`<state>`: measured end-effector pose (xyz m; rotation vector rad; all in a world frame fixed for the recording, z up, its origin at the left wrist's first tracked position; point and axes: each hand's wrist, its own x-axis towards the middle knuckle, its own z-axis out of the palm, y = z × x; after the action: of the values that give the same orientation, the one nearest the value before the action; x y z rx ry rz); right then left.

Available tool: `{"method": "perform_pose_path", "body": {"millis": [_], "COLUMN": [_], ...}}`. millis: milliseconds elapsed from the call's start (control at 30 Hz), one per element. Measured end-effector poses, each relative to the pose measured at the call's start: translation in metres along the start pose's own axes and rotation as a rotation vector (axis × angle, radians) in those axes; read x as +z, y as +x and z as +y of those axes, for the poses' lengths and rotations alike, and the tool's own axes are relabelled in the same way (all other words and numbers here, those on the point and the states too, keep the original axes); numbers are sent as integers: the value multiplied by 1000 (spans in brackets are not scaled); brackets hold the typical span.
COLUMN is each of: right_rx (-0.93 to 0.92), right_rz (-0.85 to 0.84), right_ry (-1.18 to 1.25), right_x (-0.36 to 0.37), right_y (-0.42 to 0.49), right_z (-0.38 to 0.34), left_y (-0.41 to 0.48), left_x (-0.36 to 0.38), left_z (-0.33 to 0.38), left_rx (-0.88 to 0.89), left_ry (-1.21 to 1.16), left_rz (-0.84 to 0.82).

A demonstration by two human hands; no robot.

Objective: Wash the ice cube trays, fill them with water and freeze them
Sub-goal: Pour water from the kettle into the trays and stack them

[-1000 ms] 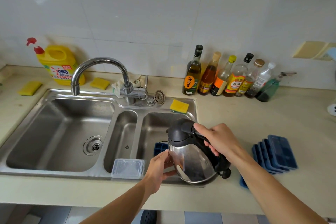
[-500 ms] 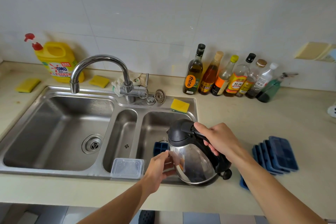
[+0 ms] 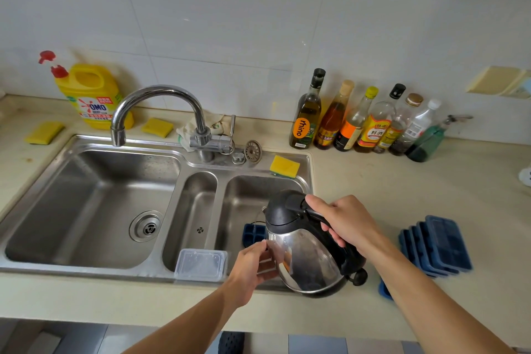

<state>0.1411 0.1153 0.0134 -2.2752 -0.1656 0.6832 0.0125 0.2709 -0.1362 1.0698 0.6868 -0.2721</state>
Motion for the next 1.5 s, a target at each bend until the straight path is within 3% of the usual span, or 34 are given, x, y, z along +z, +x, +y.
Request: {"method": "perform_pose_path", "body": {"millis": [1500], "right_rx": [2], "right_rz": [-3], "right_ry": [-9], "right_x": [-14], "right_y": [-29], "right_z": [3], "left_y": [-19], "left_x": [17], "left_z": [-2], "left_rx": [-55], "left_ry": [-57], "left_rz": [49]}}
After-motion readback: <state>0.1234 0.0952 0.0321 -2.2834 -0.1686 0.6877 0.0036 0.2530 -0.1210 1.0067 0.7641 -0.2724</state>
